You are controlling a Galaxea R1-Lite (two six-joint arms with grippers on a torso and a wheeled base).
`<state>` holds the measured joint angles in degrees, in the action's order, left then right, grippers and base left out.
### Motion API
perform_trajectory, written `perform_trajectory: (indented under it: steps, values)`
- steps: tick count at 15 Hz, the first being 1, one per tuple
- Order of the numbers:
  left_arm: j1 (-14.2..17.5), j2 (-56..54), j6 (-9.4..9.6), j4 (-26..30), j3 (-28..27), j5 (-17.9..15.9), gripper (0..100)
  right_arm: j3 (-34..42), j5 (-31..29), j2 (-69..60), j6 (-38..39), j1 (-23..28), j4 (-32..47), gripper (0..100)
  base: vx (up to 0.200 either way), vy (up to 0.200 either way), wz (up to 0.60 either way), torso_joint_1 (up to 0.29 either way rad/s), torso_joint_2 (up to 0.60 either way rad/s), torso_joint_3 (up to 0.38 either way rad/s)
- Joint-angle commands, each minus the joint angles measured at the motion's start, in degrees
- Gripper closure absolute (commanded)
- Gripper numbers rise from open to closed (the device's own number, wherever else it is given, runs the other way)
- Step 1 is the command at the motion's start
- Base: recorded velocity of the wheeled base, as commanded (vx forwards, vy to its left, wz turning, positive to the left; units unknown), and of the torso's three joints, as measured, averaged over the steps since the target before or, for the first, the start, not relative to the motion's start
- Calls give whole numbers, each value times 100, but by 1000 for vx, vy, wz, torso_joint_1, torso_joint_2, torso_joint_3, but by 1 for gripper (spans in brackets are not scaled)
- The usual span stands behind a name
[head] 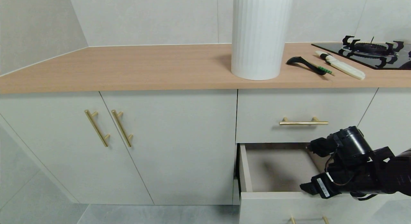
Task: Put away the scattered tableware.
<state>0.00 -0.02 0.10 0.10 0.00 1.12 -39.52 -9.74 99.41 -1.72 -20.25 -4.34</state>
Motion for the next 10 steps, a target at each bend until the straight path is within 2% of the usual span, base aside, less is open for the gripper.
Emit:
perform_trajectory:
  steps: [1, 5, 8, 10]
  values:
    - [0, 2, -1, -1, 0, 2, 0, -3, -10, -159, -39, -85, 249, 0, 0, 0, 0, 0, 0, 0]
    - [0, 2, -1, -1, 0, 2, 0, -91, -28, -405, -188, -295, 1102, 0, 0, 0, 0, 0, 0, 0]
    - [0, 2, -1, -1, 0, 2, 0, -126, -72, -643, -417, -594, 2121, 0, 0, 0, 0, 0, 0, 0]
    - [0, 2, -1, -1, 0, 2, 0, -126, -81, -634, -417, -744, 2438, 0, 0, 0, 0, 0, 0, 0]
